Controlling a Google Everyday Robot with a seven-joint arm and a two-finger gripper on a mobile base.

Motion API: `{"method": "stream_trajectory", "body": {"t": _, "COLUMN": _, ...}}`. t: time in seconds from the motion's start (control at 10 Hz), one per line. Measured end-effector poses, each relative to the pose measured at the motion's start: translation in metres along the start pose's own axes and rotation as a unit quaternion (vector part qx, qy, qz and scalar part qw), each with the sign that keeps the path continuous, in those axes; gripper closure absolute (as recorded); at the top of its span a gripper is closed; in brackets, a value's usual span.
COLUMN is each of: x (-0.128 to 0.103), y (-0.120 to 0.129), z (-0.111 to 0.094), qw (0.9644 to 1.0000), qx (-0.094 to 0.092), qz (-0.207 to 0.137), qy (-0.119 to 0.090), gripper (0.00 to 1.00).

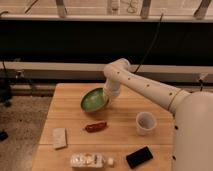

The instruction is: Pick up the ceramic bowl

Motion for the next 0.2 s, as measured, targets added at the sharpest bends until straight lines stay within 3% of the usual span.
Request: {"method": "stream_trajectory", "body": {"t": 0.2, "x": 0.0017, "y": 0.0019, "z": -0.0075, "qw": 1.0, "qx": 0.002, "qz": 0.001, "qy": 0.001, "gripper": 1.0}}
